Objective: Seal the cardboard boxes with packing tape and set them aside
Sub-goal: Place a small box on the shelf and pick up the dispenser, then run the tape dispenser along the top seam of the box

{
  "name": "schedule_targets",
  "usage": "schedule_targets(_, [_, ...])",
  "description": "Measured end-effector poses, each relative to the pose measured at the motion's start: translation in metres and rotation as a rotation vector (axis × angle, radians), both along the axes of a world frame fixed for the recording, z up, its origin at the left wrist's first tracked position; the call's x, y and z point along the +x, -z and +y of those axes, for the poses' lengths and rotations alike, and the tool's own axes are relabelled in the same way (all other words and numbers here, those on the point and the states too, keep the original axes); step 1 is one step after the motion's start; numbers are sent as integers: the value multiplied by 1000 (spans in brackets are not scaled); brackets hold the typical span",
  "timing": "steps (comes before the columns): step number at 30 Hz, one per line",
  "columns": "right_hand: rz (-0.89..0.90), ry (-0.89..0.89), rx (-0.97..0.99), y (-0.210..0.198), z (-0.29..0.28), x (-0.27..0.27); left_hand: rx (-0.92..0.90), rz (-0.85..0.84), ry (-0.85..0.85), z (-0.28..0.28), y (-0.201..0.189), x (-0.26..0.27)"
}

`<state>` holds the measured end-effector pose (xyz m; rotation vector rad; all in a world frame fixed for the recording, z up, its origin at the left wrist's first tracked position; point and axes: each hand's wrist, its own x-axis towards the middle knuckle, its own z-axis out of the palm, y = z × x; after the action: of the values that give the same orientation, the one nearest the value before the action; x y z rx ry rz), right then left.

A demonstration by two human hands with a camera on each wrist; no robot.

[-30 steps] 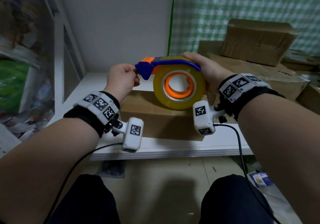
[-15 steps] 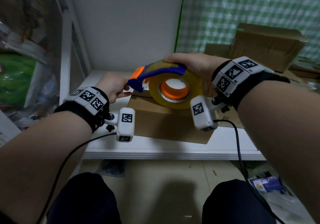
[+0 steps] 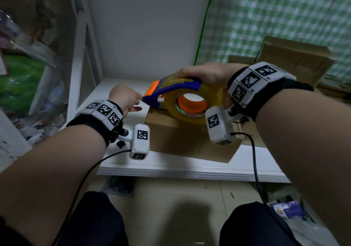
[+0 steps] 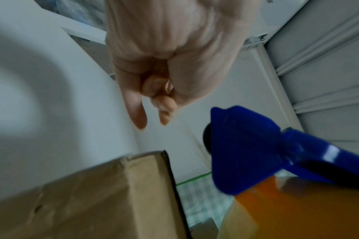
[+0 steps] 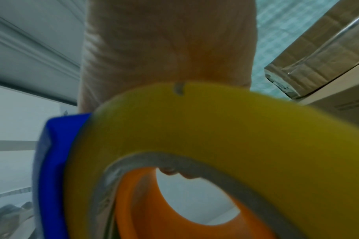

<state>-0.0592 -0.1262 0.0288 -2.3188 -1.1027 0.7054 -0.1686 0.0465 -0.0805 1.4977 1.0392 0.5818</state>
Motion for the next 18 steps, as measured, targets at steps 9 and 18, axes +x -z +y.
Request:
schedule_targets(9, [-47,41,-14,-2,-8,5,-97,-44,63,0,-3,0])
schedule_targets(18, [233,75,53,5,-22,19,-94,-113,-1,-1,7,-3])
